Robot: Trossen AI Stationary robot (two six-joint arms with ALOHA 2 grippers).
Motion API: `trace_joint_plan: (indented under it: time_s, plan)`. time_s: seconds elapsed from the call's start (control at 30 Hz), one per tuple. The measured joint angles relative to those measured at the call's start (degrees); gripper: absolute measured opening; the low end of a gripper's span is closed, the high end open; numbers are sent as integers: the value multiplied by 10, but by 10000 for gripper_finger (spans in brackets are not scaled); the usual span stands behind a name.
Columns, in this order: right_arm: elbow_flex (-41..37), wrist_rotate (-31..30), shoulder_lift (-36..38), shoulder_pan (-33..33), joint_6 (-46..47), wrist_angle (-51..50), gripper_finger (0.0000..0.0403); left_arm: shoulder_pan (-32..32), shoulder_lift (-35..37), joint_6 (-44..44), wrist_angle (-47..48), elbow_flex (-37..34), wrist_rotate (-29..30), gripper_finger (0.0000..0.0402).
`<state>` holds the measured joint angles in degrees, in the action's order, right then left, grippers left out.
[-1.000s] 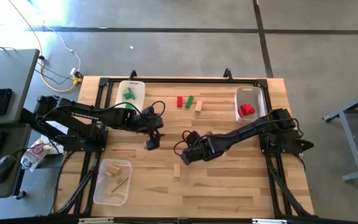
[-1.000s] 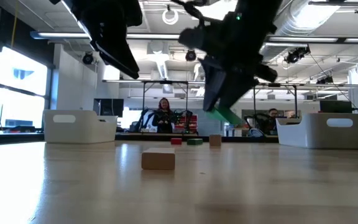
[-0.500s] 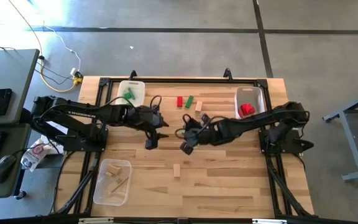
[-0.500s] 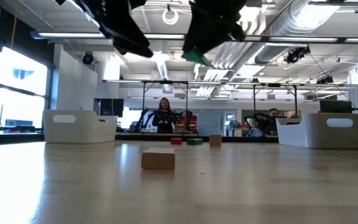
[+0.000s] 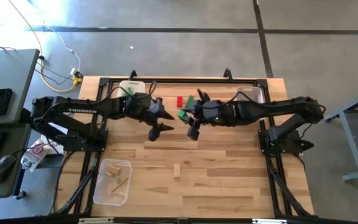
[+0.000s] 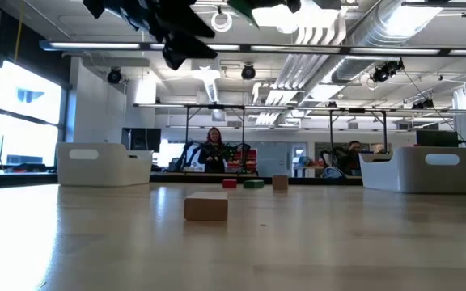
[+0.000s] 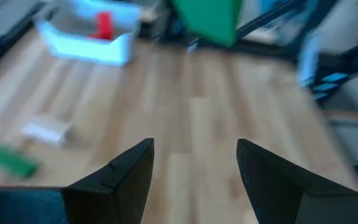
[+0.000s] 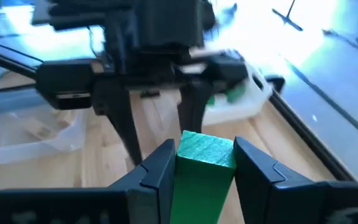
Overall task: Sort & place blocks by color
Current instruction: Put the green block into the white bin
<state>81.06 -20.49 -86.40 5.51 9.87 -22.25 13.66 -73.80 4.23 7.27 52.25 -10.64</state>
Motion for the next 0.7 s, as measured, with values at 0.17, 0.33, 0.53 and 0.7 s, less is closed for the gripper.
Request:
trace_joint_plan:
  time_s: [0.17, 0.33, 0.53, 0.7]
  plan:
    - [0, 51, 10, -3, -54, 26, 108, 14, 0, 34, -85, 0, -81, 216]
    - [0, 98, 15, -3, -91, 51, 108, 14, 0, 62, -146, 0, -82, 216]
    - [0, 145, 23, -3, -109, 77, 108, 7, 0, 67, -186, 0, -83, 216]
    - [0, 146, 30, -3, -119, 82, 108, -3, 0, 67, -208, 0, -100, 216]
